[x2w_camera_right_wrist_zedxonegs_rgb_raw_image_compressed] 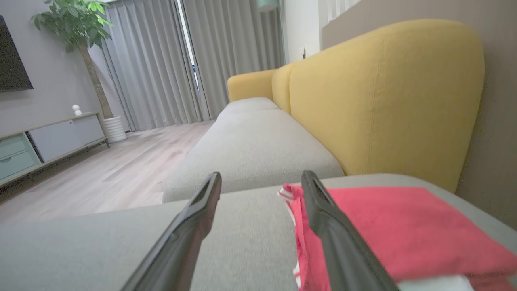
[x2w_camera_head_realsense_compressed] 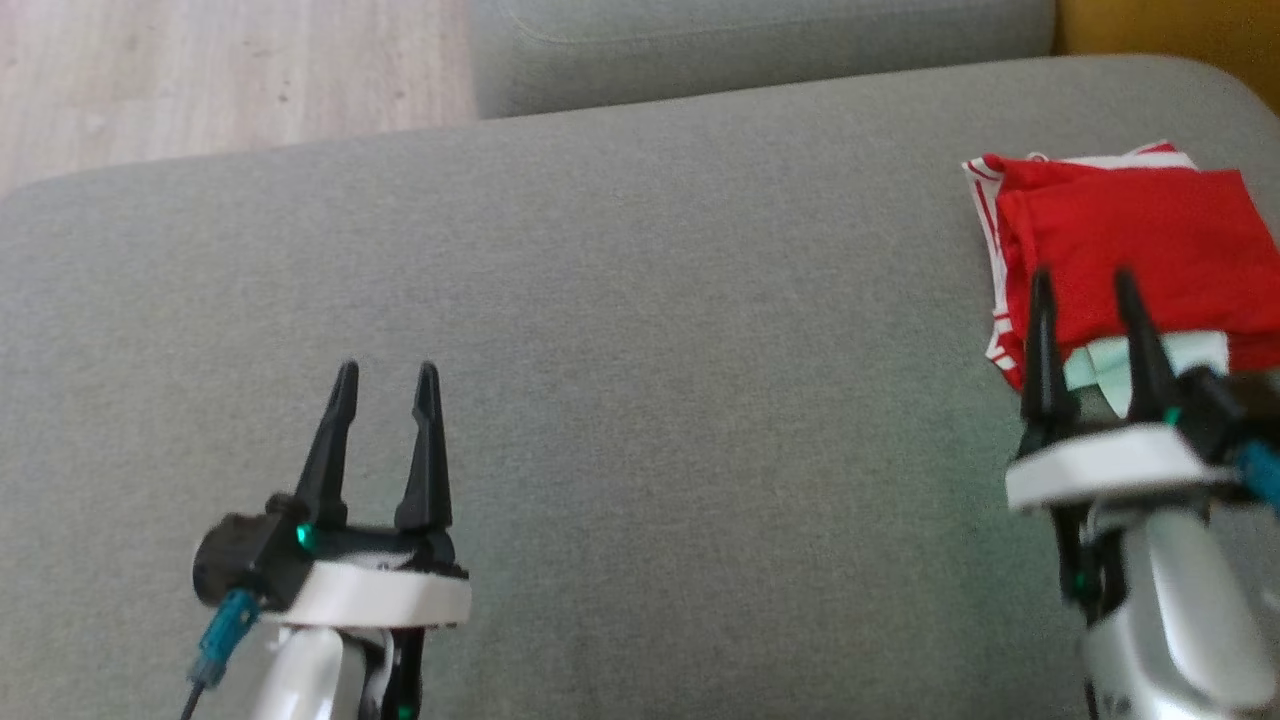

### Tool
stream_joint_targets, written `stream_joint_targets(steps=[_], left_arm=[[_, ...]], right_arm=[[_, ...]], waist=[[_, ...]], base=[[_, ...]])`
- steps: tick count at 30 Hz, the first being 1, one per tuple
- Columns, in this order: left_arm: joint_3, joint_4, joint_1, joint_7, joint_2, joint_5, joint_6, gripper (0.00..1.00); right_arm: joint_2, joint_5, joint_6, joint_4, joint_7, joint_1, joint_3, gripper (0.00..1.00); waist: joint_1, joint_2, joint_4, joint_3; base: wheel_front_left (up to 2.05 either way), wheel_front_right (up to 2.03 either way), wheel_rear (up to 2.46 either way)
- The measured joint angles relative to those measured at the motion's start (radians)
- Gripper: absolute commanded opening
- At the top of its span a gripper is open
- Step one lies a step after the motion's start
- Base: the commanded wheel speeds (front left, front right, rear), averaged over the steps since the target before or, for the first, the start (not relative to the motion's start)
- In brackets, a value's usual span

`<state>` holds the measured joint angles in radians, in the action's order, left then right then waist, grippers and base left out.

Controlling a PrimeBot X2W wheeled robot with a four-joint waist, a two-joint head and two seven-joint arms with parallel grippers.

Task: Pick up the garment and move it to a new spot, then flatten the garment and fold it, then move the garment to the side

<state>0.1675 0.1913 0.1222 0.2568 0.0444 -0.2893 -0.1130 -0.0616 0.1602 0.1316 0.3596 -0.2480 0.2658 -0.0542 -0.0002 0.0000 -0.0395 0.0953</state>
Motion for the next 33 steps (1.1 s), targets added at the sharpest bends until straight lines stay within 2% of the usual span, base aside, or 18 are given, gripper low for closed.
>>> stream_joint_targets(steps=[11, 28, 33], left_arm=[[-0.010, 0.001, -0.035, 0.000, 0.000, -0.021, 0.031, 1.00], [-0.044, -0.014, -0.048, 0.000, 0.000, -0.040, 0.043, 1.00], [-0.056, -0.015, -0.050, 0.000, 0.000, -0.097, 0.042, 1.00]], right_arm=[[0.012, 0.041, 0.000, -0.078, 0.000, -0.118, 0.040, 1.00], [0.013, 0.032, 0.000, -0.089, 0.000, -0.119, 0.035, 1.00], [0.013, 0.032, 0.000, -0.087, 0.000, -0.119, 0.035, 1.00]], waist=[[0.0002, 0.0000, 0.030, -0.025], [0.0002, 0.0000, 0.031, -0.030], [0.0002, 0.0000, 0.029, -0.033]], base=[[0.00, 0.00, 0.00], [0.00, 0.00, 0.00], [0.00, 0.00, 0.00]])
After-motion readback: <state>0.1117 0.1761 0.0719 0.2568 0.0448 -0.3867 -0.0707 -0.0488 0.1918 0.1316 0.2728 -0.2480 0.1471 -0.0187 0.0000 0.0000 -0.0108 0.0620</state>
